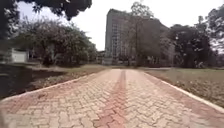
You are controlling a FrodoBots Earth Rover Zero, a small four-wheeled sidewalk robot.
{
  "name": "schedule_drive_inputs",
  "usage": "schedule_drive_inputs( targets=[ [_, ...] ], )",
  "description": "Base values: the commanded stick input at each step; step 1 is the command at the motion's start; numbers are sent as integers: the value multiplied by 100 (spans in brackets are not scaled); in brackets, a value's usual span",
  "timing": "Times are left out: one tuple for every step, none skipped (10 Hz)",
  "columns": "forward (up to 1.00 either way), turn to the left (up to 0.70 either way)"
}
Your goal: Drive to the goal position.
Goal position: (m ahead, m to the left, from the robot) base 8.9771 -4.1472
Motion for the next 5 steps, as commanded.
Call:
schedule_drive_inputs(
  targets=[
    [70, 0],
    [70, 0],
    [70, 0],
    [70, 0],
    [70, 0]
  ],
)
